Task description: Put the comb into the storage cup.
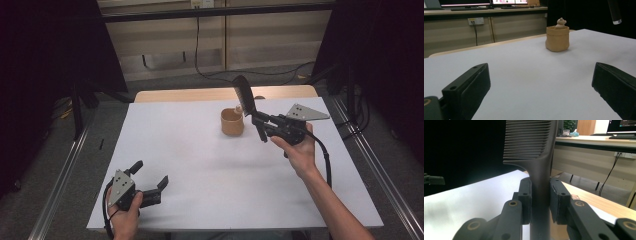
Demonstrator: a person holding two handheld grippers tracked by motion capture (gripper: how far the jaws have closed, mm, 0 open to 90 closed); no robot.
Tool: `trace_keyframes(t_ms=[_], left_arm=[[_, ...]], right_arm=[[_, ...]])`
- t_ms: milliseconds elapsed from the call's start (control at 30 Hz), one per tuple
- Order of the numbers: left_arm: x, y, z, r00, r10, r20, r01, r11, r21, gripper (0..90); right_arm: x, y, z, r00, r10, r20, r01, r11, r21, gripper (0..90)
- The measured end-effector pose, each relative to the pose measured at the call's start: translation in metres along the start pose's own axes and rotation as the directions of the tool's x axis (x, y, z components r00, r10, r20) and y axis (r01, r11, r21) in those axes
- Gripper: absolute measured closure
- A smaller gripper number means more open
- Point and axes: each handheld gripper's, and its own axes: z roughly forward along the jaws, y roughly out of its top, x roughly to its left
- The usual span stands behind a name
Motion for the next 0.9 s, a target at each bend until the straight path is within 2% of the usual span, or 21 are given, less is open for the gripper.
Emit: trace_keyframes(t_ms=[200,667,900], left_arm=[[0.000,0.000,-0.001,1.0000,-0.005,-0.001,0.005,1.0000,-0.004,1.9],[0.000,0.000,0.000,1.0000,0.002,0.003,-0.002,1.0000,0.002,1.9],[0.000,-0.001,0.000,1.0000,-0.008,0.001,0.008,1.0000,-0.002,1.9]], right_arm=[[-0.001,0.008,0.005,1.0000,-0.004,-0.004,0.004,1.000,-0.028,72.7],[-0.006,0.018,0.023,1.0000,-0.002,0.001,0.002,0.999,-0.033,72.8],[-0.005,0.023,0.034,1.0000,-0.001,0.005,0.001,0.999,-0.047,72.7]])
